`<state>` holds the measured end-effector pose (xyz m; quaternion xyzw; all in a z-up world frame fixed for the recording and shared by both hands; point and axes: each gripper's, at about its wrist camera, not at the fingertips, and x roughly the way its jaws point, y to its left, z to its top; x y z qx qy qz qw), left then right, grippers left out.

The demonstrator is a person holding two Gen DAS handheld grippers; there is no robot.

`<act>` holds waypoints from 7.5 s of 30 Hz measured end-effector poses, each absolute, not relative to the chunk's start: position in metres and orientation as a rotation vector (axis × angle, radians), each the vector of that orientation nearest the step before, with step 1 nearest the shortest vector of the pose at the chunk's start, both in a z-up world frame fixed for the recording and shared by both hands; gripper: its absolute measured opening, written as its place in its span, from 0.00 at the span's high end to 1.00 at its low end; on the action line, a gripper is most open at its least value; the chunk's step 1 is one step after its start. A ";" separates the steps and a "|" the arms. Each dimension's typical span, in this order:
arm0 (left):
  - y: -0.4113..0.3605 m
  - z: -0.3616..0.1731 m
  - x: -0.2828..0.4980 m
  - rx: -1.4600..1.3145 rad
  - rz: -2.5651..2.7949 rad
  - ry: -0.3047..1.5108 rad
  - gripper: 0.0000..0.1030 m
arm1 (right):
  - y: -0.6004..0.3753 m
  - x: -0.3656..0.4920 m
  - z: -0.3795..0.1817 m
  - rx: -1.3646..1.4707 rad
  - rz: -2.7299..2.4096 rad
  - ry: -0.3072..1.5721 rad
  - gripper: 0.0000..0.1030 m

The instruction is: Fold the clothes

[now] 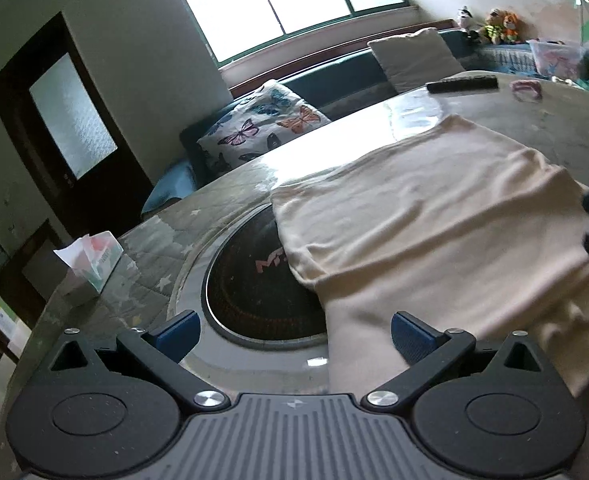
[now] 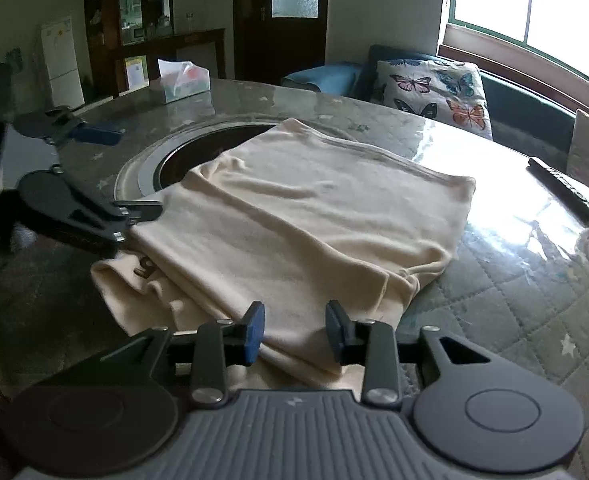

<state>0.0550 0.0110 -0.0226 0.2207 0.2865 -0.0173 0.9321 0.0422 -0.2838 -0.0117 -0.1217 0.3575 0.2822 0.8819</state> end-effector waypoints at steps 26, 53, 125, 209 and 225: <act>-0.021 -0.042 -0.016 0.713 -0.426 0.439 0.27 | -0.280 0.036 -0.009 -0.309 0.579 0.726 0.59; -0.004 -0.013 0.042 0.455 -0.500 0.499 0.89 | -0.301 0.020 0.018 -0.300 0.664 0.647 0.43; 0.027 0.048 0.049 0.353 -0.474 0.469 0.92 | -0.303 0.034 0.073 -0.214 0.621 0.642 0.95; 0.053 -0.016 0.055 0.132 -0.188 0.646 0.35 | -0.300 0.017 -0.018 -0.086 0.487 0.738 0.51; 0.053 -0.012 0.112 0.127 -0.137 0.682 0.34 | -0.295 0.088 -0.013 -0.030 0.446 0.699 0.51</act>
